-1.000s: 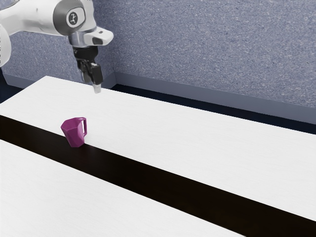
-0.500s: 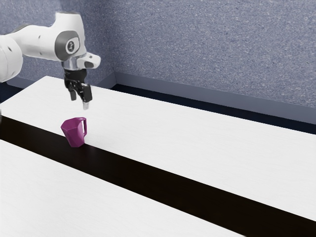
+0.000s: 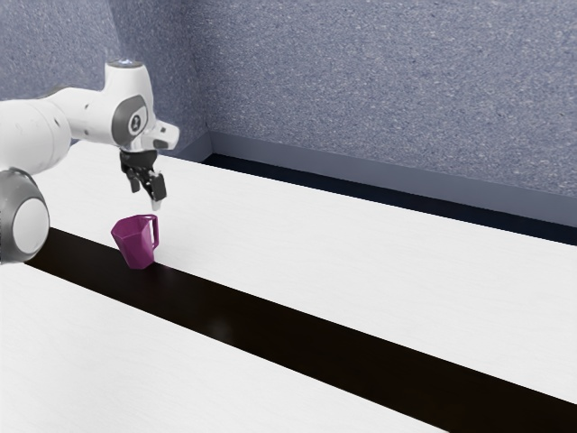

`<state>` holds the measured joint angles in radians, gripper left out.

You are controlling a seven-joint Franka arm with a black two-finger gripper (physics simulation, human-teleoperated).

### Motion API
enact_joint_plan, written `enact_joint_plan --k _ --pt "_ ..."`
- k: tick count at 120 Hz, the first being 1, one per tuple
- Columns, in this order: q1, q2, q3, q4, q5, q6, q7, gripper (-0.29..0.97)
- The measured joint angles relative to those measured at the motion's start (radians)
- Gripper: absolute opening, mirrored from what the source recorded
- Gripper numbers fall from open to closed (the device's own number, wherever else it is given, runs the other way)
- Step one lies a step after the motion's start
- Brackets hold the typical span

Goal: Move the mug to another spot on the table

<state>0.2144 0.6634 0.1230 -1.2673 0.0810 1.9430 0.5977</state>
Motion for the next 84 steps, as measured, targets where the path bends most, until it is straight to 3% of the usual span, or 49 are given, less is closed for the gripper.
enact_joint_plan --k 84 --pt "0.022 0.155 0.001 0.052 -0.031 0.061 0.034 0.68"
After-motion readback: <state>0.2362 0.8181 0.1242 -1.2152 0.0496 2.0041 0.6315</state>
